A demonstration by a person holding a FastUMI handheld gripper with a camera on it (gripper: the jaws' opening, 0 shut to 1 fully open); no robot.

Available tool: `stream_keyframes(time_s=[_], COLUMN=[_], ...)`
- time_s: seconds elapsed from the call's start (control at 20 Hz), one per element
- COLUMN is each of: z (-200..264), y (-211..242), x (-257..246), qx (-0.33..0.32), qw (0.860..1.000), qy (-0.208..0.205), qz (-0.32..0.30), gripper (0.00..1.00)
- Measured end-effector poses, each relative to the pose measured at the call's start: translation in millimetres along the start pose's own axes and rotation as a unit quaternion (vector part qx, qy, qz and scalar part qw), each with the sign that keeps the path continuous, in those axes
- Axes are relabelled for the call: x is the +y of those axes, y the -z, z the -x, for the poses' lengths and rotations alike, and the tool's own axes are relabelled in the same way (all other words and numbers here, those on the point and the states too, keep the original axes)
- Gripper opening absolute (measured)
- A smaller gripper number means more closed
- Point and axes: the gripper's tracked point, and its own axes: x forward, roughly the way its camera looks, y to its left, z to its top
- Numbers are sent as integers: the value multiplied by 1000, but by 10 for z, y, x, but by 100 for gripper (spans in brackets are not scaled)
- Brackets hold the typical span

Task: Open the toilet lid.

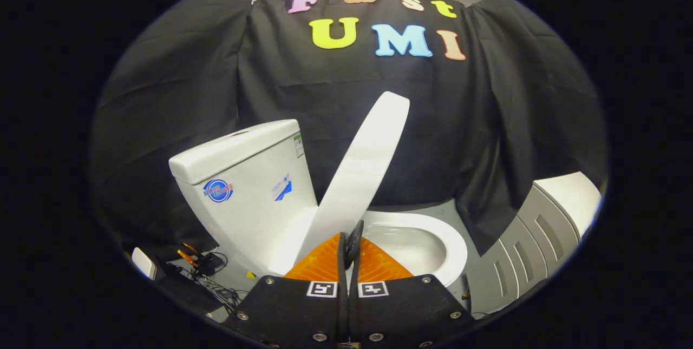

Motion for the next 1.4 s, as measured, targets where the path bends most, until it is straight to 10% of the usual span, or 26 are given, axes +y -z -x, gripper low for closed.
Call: stream_keyframes(time_s=[1.4], z=[-248], y=[-375], x=[1361], qx=[-58], qw=[984], qy=[-42], qz=[164], gripper=[0])
